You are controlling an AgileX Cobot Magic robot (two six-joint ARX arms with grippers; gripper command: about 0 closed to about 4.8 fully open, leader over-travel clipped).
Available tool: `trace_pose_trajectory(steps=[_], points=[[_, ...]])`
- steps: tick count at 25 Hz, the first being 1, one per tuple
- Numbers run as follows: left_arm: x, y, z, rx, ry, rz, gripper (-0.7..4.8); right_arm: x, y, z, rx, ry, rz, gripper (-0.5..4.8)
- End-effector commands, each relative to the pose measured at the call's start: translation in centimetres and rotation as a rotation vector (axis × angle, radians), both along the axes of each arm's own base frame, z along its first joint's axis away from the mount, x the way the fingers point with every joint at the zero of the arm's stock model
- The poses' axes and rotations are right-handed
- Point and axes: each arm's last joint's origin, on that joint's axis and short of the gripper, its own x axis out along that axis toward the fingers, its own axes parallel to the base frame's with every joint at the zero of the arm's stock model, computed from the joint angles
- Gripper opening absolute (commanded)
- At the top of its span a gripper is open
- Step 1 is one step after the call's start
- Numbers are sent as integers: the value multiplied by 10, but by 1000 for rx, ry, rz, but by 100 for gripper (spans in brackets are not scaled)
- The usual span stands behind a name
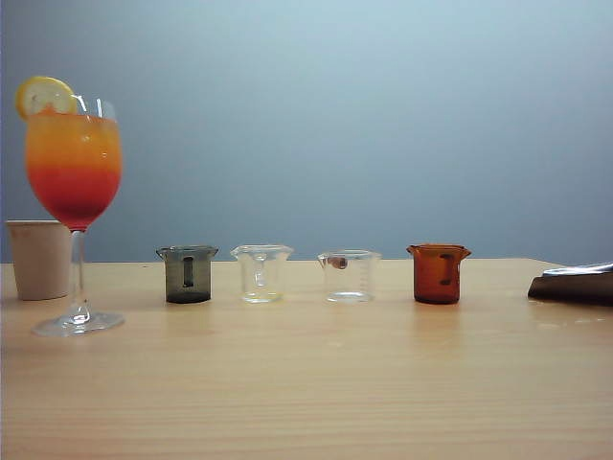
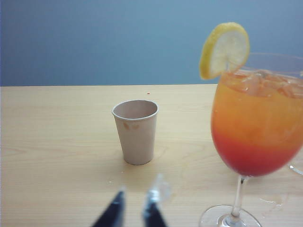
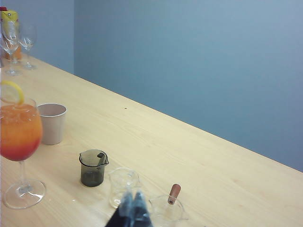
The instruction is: Pick up the lemon slice from the paper cup on the left and carefully insert it into the rim of the goblet.
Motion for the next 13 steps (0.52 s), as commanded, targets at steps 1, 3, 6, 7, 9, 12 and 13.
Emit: trace_pose_trajectory(steps=[1, 3, 6, 7, 9, 12, 13], points=[[0, 0, 3, -2, -18, 5, 70, -1, 0, 4, 17, -13, 1, -5], [0, 0, 3, -2, -18, 5, 70, -1, 0, 4, 17, -13, 1, -5], [0, 0, 3, -1, -18, 5, 70, -1, 0, 4, 17, -13, 1, -5], [0, 0, 3, -2, -18, 5, 70, -1, 0, 3, 16, -13, 1, -5], [0, 0, 3, -1, -18, 5, 70, -1, -3, 5, 24, -20, -21, -5], [0, 0, 3, -1, -18, 5, 70, 5, -19, 4, 39, -33, -150, -5], [0, 0, 3, -1, -18, 5, 70, 6, -26, 3, 41, -37, -188, -5]])
